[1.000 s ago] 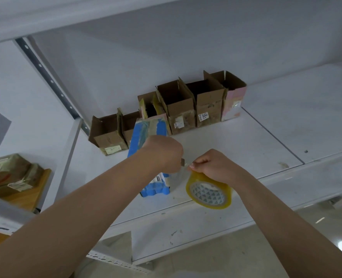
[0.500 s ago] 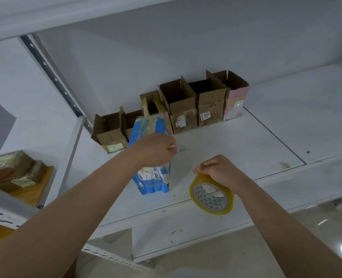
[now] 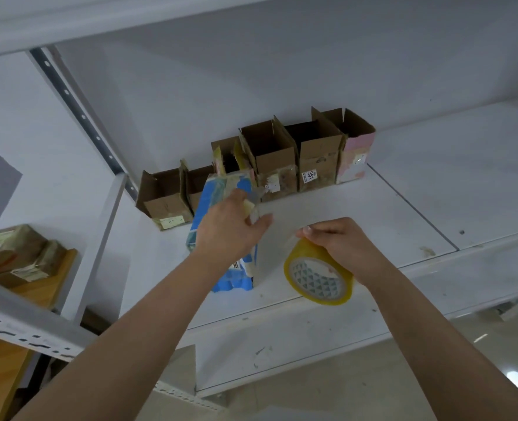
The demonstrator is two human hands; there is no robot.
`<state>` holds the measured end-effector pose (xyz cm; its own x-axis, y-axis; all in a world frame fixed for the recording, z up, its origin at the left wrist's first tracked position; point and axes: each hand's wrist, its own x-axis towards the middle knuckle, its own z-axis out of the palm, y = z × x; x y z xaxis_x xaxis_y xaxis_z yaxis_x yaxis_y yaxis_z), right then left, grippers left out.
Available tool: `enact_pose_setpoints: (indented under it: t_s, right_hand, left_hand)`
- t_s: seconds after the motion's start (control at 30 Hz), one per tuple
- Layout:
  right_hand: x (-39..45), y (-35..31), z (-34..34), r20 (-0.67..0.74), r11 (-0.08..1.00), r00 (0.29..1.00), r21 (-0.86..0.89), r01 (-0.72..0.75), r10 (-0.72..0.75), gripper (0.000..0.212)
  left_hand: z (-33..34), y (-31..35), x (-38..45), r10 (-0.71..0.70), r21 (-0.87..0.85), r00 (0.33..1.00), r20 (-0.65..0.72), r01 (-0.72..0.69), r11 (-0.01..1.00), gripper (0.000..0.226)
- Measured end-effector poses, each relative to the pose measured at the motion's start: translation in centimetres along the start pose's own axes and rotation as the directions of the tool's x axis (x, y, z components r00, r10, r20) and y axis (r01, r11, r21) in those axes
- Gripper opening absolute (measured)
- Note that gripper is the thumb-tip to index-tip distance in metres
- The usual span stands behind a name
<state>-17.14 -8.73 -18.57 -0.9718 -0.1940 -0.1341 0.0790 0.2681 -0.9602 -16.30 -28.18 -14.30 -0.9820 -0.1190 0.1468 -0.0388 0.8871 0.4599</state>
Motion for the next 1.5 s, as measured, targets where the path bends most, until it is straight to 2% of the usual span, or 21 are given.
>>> enact_pose_setpoints:
  t_s: [0.07, 0.13, 0.2, 0.27, 0.37, 0.43, 0.53, 0.63, 0.67, 0.73, 0.8, 0.87, 0.93, 0.97, 1.07, 1.17, 1.23, 1.3, 1.33, 1.4, 1.5]
  right_hand:
    - [-0.3, -0.5, -0.1, -0.005, 0.998, 0.998, -0.011, 0.056, -0.056, 0.019]
    - [-0.6, -0.9, 0.0, 0.001, 0.992, 0.993, -0.047, 0.120, -0.121, 0.023]
    - [-0.8, -1.2, 0.1, 0.014, 0.983, 0.987, -0.091, 0.158, -0.157, 0.026]
    - [-0.8, -1.1, 0.2, 0.004, 0.976, 0.986, -0.135, 0.168, -0.169, 0.025]
    - [-0.6, -0.7, 0.9, -0.115, 0.955, 0.966, -0.215, 0.204, -0.232, 0.033]
    - [-0.5, -0.4, 1.6, -0.225, 0.918, 0.920, -0.314, 0.243, -0.320, 0.028]
    - [-0.2, 0.4, 2.1, -0.298, 0.865, 0.859, -0.420, 0.273, -0.416, 0.021]
    - [1.0, 1.8, 1.9, -0.334, 0.819, 0.854, -0.549, 0.167, -0.398, 0.031]
    - [1.5, 2.2, 1.7, -0.344, 0.796, 0.860, -0.595, 0.110, -0.376, 0.031]
    - [2.3, 3.2, 1.4, -0.360, 0.772, 0.878, -0.635, 0.018, -0.317, 0.031]
    - [2.9, 4.1, 1.1, -0.355, 0.745, 0.880, -0.667, -0.001, -0.317, 0.032]
    - [3.3, 5.1, 1.1, -0.307, 0.716, 0.882, -0.696, 0.048, -0.357, 0.034]
    - [3.5, 6.2, 1.7, -0.235, 0.670, 0.914, -0.741, 0.051, -0.330, 0.037]
    - [3.5, 6.8, 2.3, -0.202, 0.645, 0.931, -0.762, 0.047, -0.306, 0.038]
    - [3.4, 8.0, 3.8, -0.174, 0.649, 0.955, -0.760, 0.025, -0.240, 0.037]
    - [3.6, 7.6, 4.3, -0.189, 0.649, 0.955, -0.760, 0.006, -0.230, 0.036]
    - [3.4, 6.2, 4.5, -0.221, 0.687, 0.926, -0.725, 0.054, -0.307, 0.034]
    - [2.8, 4.2, 5.0, -0.260, 0.735, 0.881, -0.664, 0.134, -0.395, 0.034]
    - [2.4, 3.2, 5.5, -0.274, 0.754, 0.861, -0.633, 0.175, -0.429, 0.034]
    - [1.4, 1.1, 6.6, -0.277, 0.771, 0.823, -0.578, 0.269, -0.495, 0.032]
    - [0.2, -1.6, 8.7, -0.210, 0.702, 0.779, -0.609, 0.368, -0.591, 0.039]
  left_hand:
    - [0.2, 0.8, -1.2, -0.021, -0.277, 0.999, 0.025, 0.027, 0.961, 0.063]
    - [1.0, 1.5, -2.3, -0.017, -0.333, 0.992, 0.127, 0.058, 0.941, 0.072]
    - [1.9, 1.8, -2.5, -0.041, -0.384, 0.986, 0.160, 0.100, 0.918, 0.050]
    - [2.2, 1.8, -2.3, -0.085, -0.471, 0.989, 0.121, 0.133, 0.872, 0.028]
    - [2.8, 2.3, -3.0, -0.148, -0.591, 0.986, 0.076, 0.164, 0.790, 0.023]
    - [3.5, 3.0, -4.0, -0.208, -0.665, 0.975, 0.074, 0.203, 0.718, 0.022]
    - [4.0, 3.2, -5.1, -0.274, -0.738, 0.952, 0.139, 0.284, 0.612, 0.020]
    - [3.3, 2.7, -5.7, -0.165, -0.681, 0.956, 0.244, 0.290, 0.673, 0.022]
    - [2.9, 2.2, -5.8, -0.132, -0.663, 0.962, 0.239, 0.261, 0.702, 0.030]
    - [1.3, 0.9, -5.5, -0.125, -0.653, 0.983, 0.131, 0.180, 0.735, 0.036]
    - [-0.8, -1.6, -4.9, -0.210, -0.693, 0.978, -0.012, 0.144, 0.706, 0.027]
    - [-2.3, -5.1, -4.1, -0.367, -0.729, 0.919, -0.146, 0.151, 0.668, 0.021]
    - [-2.5, -9.5, -3.6, -0.490, -0.651, 0.846, -0.210, 0.253, 0.715, 0.021]
    - [-2.0, -11.6, -3.4, -0.529, -0.588, 0.825, -0.199, 0.331, 0.738, 0.023]
    - [1.0, -16.6, -3.6, -0.598, -0.326, 0.801, -0.041, 0.555, 0.766, 0.026]
    - [3.4, -18.7, -4.7, -0.595, -0.191, 0.797, 0.100, 0.603, 0.775, 0.029]
    - [4.1, -19.1, -5.1, -0.571, -0.093, 0.808, 0.148, 0.586, 0.805, 0.039]
    - [3.8, -18.7, -5.1, -0.525, -0.030, 0.847, 0.086, 0.529, 0.848, 0.047]
    - [3.2, -18.3, -5.0, -0.492, -0.100, 0.871, 0.015, 0.491, 0.866, 0.048]
    - [1.6, -16.7, -4.8, -0.416, -0.386, 0.901, -0.127, 0.341, 0.857, 0.042]
    - [-0.5, -13.1, -4.7, -0.229, -0.666, 0.962, -0.149, 0.073, 0.742, 0.042]
